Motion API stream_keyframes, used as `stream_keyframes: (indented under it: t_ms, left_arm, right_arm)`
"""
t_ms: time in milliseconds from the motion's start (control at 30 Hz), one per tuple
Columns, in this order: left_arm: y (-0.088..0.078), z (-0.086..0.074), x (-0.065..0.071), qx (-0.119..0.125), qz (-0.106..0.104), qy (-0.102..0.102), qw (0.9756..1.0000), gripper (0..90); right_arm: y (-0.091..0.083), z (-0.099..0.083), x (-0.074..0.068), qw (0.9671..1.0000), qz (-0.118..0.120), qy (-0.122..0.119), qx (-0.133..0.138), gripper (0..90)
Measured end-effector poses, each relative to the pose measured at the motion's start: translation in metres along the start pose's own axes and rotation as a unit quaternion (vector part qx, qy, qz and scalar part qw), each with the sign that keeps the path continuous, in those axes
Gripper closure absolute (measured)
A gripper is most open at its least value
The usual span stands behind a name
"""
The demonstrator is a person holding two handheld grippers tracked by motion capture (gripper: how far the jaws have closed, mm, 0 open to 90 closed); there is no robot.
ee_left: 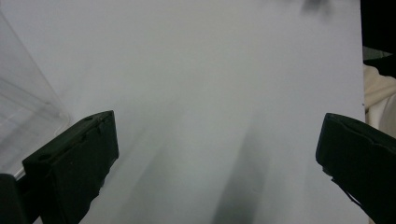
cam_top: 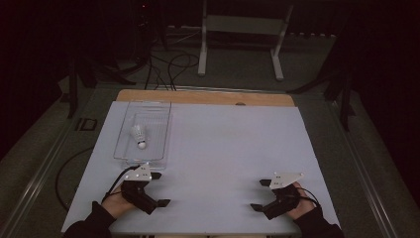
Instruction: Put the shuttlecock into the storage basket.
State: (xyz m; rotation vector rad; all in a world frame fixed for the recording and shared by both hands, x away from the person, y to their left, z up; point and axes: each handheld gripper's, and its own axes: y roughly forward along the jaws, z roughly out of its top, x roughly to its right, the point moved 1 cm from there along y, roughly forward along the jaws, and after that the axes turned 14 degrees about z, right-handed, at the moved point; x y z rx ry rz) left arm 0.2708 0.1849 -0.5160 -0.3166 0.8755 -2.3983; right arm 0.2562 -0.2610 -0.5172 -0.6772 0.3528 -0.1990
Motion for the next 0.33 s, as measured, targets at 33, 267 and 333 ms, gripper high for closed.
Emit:
stream_keyframes:
  t_ms: [33,267,333]
  left_arm:
    - [0.0003,-0.0008,-0.0007,-0.001,-0.001,-0.001,1.0000,0.0]
    - [0.0021,-0.0027,-0.0013,-0.001,-0.003,-0.006,1.0000,0.0]
    - [0.0028,-0.0030,-0.0011,-0.002,-0.003,-0.006,1.0000,0.0]
  right_arm:
    - [0.0000,0.0001,-0.0001,1.0000,0.000,-0.001,0.000,8.6]
    - [0.0009,-0.0004,0.0003,1.0000,0.001,0.000,-0.001,8.6]
    - [0.0011,-0.0003,0.0001,1.0000,0.001,0.000,-0.002,8.6]
